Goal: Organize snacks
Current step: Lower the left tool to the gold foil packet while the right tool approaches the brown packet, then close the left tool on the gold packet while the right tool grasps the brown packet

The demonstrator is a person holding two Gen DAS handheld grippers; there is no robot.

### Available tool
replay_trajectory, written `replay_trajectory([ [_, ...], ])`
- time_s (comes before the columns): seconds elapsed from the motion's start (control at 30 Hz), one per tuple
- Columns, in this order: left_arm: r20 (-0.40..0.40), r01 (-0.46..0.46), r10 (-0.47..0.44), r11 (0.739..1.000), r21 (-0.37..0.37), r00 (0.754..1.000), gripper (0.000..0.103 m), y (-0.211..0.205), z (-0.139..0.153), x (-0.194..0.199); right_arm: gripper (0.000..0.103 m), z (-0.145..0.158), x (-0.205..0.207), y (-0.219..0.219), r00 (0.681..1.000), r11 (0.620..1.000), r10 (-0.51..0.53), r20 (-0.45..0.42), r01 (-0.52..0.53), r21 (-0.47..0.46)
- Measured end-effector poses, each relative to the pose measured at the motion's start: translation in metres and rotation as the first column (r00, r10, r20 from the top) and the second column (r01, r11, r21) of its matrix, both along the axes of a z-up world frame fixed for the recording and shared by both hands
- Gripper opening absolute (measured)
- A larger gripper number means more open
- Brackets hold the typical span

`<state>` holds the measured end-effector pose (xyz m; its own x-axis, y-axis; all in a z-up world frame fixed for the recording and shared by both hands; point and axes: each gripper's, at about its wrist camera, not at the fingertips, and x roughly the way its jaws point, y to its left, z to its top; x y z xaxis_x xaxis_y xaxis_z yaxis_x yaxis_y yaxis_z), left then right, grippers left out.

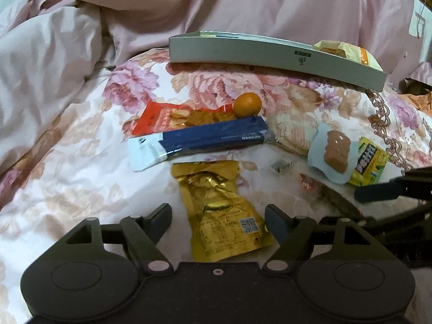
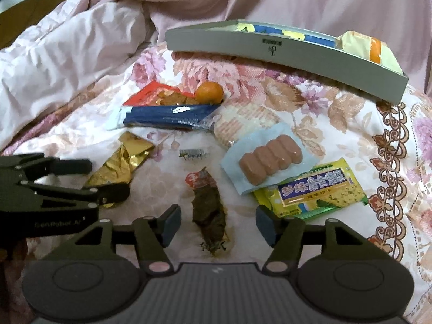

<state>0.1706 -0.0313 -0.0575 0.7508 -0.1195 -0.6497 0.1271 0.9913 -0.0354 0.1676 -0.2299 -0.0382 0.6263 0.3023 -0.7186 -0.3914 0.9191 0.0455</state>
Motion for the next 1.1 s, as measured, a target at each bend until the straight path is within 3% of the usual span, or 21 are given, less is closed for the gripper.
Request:
replay_trajectory([
  [0.23, -0.011, 0.009, -0.010, 1.000, -0.022, 1.000, 0.059, -0.001, -0.003, 0.002, 0.069, -0.007, 0.004, 0.001, 1.000, 1.000, 0.008, -0.026, -0.008, 0.013],
  [0.33, -0.014, 0.004, -0.005, 0.999, -0.037, 1.000, 0.052, 0.000, -0.002, 0.000, 0.052, -0.008, 0.004, 0.002, 0.999, 0.999, 0.022, -0.026, -0.022, 0.025],
  [0.43, -0.017, 0.002, -0.003, 0.999, -0.050, 1.000, 0.046, 0.001, -0.001, -0.004, 0.051, -0.007, 0.002, 0.005, 0.999, 0.999, 0.033, -0.014, -0.033, 0.009],
  [0.7, -0.030, 0.005, -0.007, 0.998, -0.069, 1.000, 0.043, 0.004, 0.004, -0.017, 0.050, -0.004, -0.009, 0.017, 0.994, 0.993, 0.081, 0.068, -0.074, -0.094],
  [1.1, -0.021, 0.012, -0.012, 1.000, 0.002, 1.000, 0.038, -0.005, 0.007, -0.038, 0.050, 0.002, -0.028, 0.031, 0.966, 0.964, 0.156, 0.208, -0.103, -0.243],
])
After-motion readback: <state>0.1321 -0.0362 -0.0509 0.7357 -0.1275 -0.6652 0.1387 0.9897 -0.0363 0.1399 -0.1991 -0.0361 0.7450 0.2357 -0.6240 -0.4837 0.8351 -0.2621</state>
